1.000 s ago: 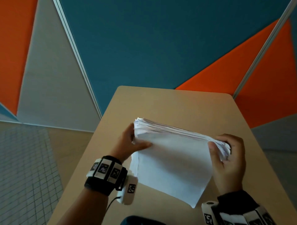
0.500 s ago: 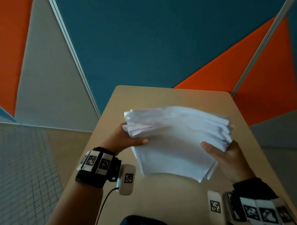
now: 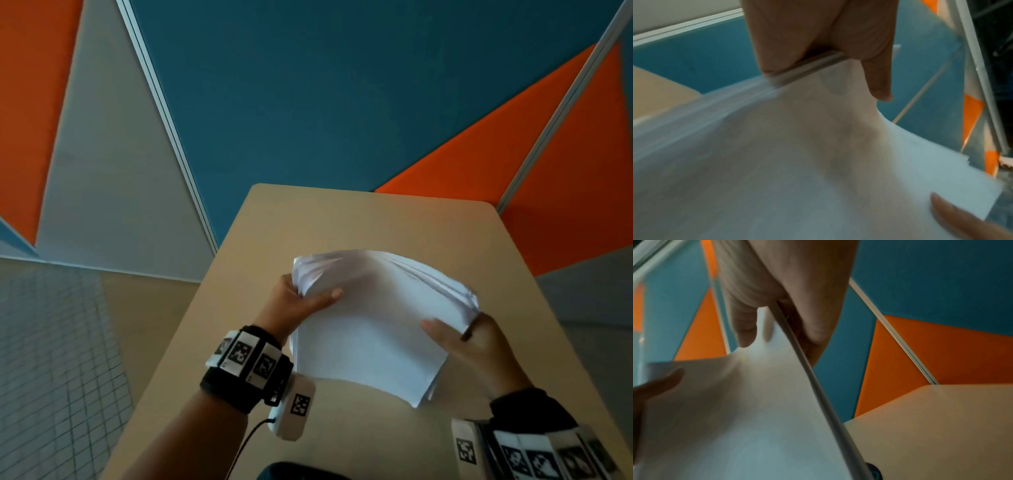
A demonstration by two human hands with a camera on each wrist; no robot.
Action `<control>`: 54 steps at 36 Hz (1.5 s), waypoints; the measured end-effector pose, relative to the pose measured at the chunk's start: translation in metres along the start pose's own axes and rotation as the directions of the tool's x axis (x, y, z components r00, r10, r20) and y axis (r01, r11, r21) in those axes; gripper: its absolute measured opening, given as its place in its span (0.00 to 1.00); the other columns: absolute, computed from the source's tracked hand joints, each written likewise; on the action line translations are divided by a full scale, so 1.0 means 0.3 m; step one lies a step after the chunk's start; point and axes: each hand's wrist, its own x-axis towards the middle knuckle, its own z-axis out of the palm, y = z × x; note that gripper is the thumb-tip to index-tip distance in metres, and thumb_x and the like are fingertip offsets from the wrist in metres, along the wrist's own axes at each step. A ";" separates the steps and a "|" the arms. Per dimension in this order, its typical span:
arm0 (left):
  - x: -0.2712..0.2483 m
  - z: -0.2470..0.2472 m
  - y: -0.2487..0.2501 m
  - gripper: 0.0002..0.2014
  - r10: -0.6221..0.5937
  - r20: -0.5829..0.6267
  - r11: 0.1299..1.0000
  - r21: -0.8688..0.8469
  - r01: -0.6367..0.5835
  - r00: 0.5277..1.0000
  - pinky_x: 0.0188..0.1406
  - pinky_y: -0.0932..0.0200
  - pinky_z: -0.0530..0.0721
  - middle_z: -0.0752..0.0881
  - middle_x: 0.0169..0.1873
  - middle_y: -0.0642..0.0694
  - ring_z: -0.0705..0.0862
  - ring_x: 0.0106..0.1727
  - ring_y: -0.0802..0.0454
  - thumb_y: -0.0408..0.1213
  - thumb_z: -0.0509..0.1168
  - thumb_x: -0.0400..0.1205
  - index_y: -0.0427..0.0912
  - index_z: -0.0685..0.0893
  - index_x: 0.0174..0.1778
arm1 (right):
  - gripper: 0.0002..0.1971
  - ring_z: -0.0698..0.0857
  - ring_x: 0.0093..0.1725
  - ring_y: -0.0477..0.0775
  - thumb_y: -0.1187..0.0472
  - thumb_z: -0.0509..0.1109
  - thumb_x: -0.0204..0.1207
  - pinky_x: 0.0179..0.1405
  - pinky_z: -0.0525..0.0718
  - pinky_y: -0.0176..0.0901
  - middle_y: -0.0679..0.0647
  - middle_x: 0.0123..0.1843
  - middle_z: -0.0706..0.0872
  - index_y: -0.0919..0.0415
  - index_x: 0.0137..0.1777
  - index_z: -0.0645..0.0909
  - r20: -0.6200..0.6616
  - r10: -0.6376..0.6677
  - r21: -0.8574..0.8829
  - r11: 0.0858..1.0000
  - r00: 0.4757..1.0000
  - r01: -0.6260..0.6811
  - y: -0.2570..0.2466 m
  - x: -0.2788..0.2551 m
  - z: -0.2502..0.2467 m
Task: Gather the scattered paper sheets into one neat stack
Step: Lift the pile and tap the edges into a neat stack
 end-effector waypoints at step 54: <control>0.040 -0.056 -0.081 0.20 0.053 0.136 0.982 0.173 -0.076 0.989 0.53 0.63 0.87 0.91 0.46 0.58 0.87 0.47 0.71 0.27 0.76 0.69 0.57 0.83 0.47 | 0.15 0.88 0.53 0.36 0.54 0.77 0.63 0.52 0.85 0.33 0.36 0.50 0.92 0.37 0.50 0.87 0.160 -0.095 -0.015 0.995 0.983 0.099 0.000 0.002 -0.011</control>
